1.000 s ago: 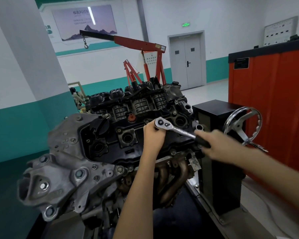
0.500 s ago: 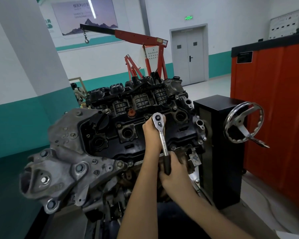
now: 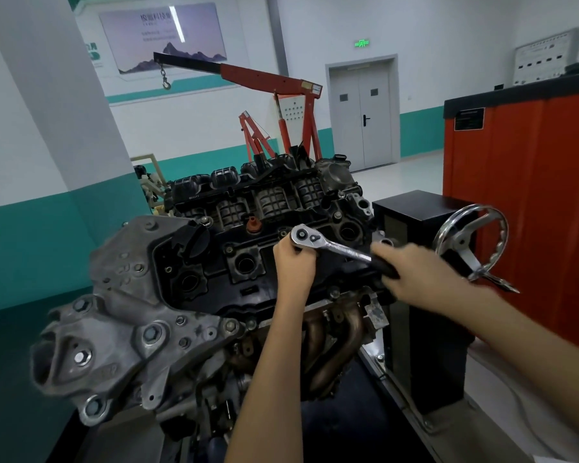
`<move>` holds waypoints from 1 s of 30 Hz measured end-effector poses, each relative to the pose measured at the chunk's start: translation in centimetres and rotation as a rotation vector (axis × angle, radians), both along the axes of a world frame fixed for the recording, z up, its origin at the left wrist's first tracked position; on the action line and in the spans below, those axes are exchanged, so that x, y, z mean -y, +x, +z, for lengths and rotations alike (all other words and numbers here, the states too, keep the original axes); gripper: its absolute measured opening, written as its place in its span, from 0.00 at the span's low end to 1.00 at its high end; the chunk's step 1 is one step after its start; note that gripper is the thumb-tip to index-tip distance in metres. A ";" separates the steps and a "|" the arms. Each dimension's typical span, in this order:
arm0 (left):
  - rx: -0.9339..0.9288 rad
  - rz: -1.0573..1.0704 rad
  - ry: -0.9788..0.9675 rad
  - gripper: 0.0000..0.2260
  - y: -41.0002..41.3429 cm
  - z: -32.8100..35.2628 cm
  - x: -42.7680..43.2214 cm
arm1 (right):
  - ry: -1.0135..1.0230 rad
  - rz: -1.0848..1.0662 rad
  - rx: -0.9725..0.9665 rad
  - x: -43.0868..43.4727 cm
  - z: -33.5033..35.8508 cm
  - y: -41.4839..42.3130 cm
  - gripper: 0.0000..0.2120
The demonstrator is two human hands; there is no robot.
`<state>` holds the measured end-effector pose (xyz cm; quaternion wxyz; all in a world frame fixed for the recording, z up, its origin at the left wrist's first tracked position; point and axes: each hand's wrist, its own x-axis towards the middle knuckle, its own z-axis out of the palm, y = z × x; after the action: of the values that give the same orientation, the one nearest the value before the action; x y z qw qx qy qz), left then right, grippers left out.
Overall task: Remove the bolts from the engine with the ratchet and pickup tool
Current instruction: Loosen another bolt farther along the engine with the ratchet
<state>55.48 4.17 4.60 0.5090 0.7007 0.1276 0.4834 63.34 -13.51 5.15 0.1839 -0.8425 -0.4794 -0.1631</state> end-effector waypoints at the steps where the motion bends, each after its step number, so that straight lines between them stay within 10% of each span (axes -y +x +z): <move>1: 0.014 -0.006 -0.007 0.23 0.1 -0.1 0.2 | 0.083 0.029 -0.167 0.0 -1.6 -1.7 0.11; 9: 0.046 0.000 -0.123 0.22 0.7 0.2 0.0 | 0.502 0.168 -0.784 -5.7 -7.4 -10.8 0.13; 17: -0.100 -0.023 0.213 0.25 0.3 0.8 -1.0 | -0.135 0.056 -0.021 0.6 1.2 1.4 0.17; 20: -0.031 0.028 0.102 0.24 0.5 0.2 -0.6 | -0.084 -0.033 0.118 0.3 1.5 1.7 0.15; 30: 0.064 0.047 -0.002 0.23 1.3 -0.1 -0.1 | 0.574 0.126 -0.854 -6.2 -7.9 -11.4 0.13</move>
<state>56.76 4.32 4.47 0.5021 0.6810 0.1281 0.5175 51.96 -7.26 -2.76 0.5965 -0.7189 -0.3474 0.0816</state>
